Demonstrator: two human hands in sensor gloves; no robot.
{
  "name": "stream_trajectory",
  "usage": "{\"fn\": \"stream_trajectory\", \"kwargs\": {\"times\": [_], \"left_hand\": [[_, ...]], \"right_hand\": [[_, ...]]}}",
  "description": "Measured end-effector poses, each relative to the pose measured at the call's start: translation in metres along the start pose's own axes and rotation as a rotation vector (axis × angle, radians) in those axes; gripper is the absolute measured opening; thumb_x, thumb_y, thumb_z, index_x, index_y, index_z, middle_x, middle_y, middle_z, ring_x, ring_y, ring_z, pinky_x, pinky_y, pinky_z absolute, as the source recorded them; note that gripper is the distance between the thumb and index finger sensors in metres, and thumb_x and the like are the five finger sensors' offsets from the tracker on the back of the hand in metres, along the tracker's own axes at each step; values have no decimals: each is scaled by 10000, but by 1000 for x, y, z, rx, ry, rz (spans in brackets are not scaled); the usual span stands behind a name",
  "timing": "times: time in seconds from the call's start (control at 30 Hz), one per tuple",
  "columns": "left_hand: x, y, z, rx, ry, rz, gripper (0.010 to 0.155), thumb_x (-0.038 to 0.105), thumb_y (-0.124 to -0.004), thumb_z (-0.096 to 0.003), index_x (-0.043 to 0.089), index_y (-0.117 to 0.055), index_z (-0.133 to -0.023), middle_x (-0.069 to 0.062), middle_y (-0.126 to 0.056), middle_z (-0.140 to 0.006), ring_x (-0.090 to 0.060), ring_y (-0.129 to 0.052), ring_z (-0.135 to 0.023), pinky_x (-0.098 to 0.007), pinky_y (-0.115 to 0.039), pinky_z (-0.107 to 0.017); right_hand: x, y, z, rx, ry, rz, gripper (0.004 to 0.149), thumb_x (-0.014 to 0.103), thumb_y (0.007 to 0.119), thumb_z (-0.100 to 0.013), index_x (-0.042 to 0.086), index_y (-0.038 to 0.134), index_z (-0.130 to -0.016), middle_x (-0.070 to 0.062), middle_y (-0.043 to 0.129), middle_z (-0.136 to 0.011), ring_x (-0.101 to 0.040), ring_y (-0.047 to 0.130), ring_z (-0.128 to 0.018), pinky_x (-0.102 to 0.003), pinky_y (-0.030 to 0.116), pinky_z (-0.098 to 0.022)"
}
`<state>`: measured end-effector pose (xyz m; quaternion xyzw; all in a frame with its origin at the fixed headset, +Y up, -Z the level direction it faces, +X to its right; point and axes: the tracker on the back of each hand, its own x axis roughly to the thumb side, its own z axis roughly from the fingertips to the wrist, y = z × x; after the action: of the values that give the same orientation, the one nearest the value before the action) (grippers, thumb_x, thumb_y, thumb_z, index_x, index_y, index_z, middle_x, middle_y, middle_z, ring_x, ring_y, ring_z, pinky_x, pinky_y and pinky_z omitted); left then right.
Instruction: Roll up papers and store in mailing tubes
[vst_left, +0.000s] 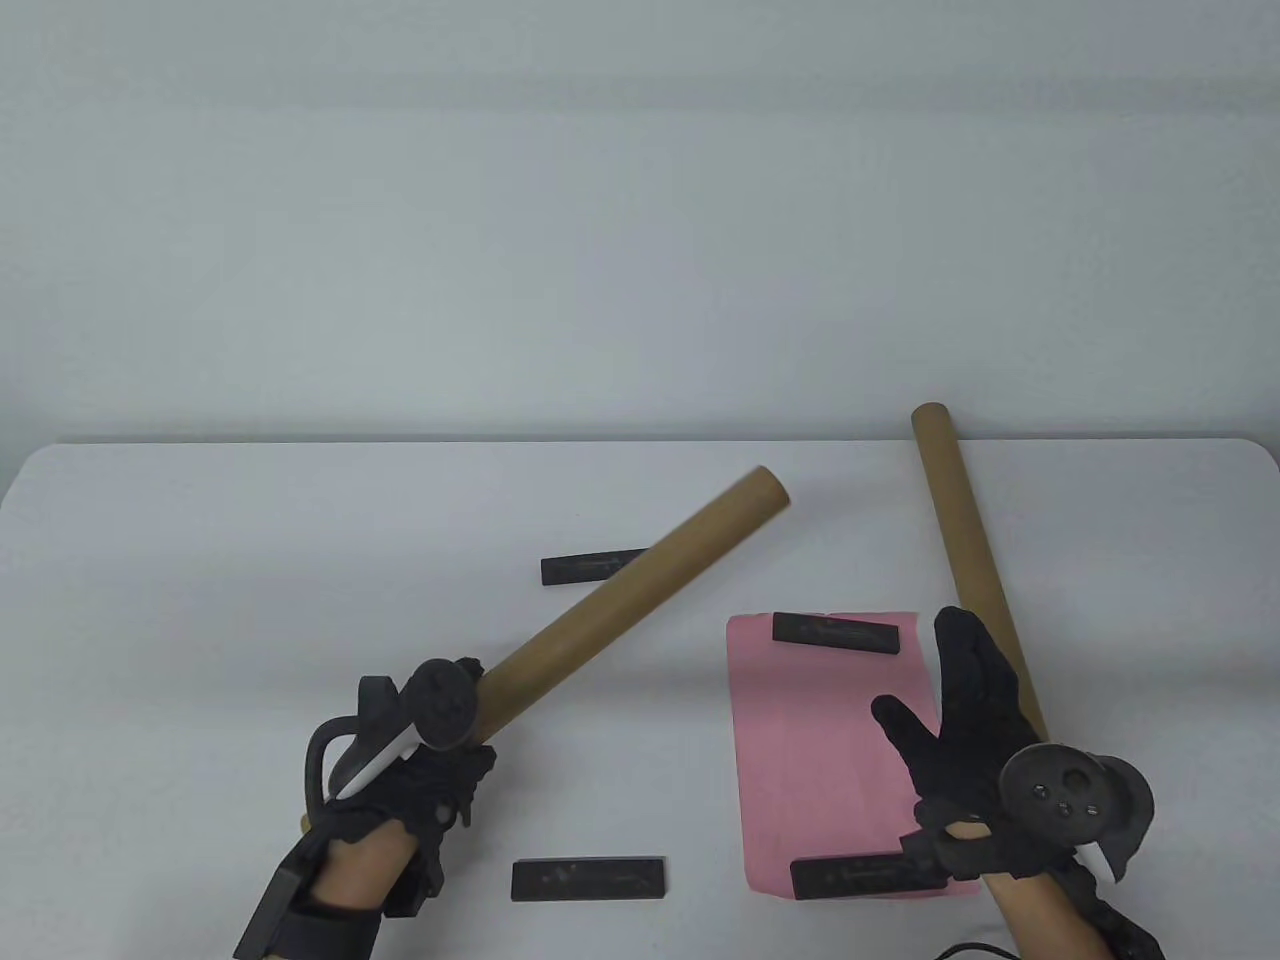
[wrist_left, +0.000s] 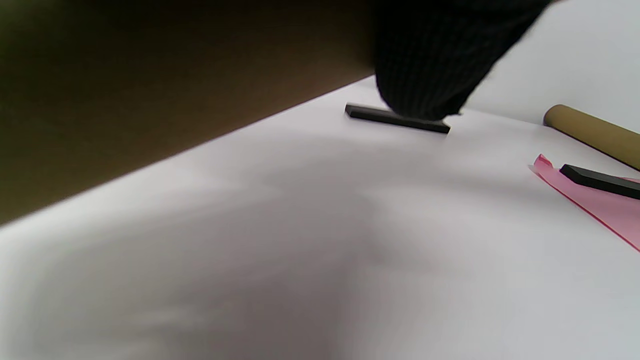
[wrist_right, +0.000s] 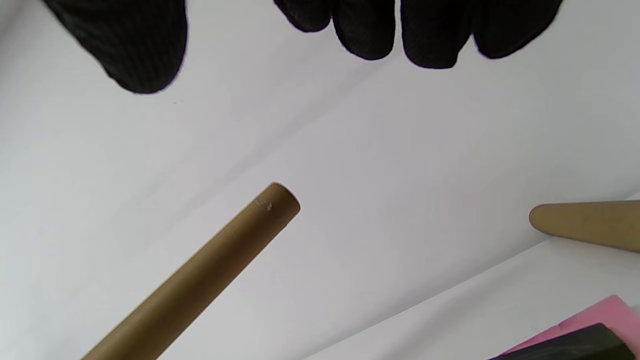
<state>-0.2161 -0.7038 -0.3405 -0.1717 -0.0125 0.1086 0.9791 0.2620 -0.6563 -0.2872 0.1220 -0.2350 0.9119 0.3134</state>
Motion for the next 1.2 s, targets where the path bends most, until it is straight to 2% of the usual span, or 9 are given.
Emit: {"fn": "stream_trajectory", "kwargs": {"times": [0.1,0.2,0.33,0.43,0.77,1.03,1.2], "left_hand": [[-4,0,-8,-64,49,86,913,518,-815,-433,252,-229,-1082,-101,-645,-1017,-270,-925,-822,-474,-798,-619],[-8,1,-18,-86,95,161,936,521,-795,-440,198,-190,-1078,-132,-638,-1005,-275,-942,-790,-456,-834,-585],[-13,-3,-37,-147,236,239,952,521,-774,-448,153,-152,-1068,-159,-623,-995,-281,-941,-768,-437,-854,-564],[-14,-3,-55,-206,287,310,957,532,-758,-453,133,-139,-1064,-162,-620,-991,-269,-945,-760,-417,-866,-560],[-3,1,-99,-218,475,193,955,535,-754,-451,132,-139,-1061,-162,-617,-992,-271,-942,-762,-413,-866,-561],[3,-4,-119,-239,542,116,950,537,-745,-449,133,-136,-1056,-162,-605,-995,-277,-933,-770,-415,-866,-564],[4,-9,-126,-215,568,82,941,539,-725,-449,131,-127,-1050,-165,-582,-998,-302,-907,-774,-420,-859,-554]], "right_hand": [[0,3,-1,33,2,-27,955,582,743,-517,-14,350,-1151,-319,468,-1142,-660,584,-975,-749,573,-629],[-2,5,-1,51,29,-101,953,575,747,-516,-13,348,-1150,-322,467,-1141,-664,580,-974,-752,570,-629],[-3,4,0,50,12,-69,951,575,746,-517,-14,350,-1150,-317,473,-1140,-662,580,-975,-753,568,-628],[-3,4,-1,56,5,-66,953,574,750,-515,-15,351,-1150,-317,475,-1140,-663,577,-976,-755,565,-628],[-4,4,0,64,0,-69,949,571,752,-515,-14,355,-1149,-317,481,-1137,-667,571,-975,-759,562,-626],[-4,5,0,76,-9,-53,948,576,742,-516,-14,355,-1148,-320,478,-1137,-673,564,-973,-761,561,-624],[-4,6,0,80,-7,-52,938,568,741,-521,-14,356,-1149,-314,481,-1138,-665,566,-979,-754,568,-628]]}}
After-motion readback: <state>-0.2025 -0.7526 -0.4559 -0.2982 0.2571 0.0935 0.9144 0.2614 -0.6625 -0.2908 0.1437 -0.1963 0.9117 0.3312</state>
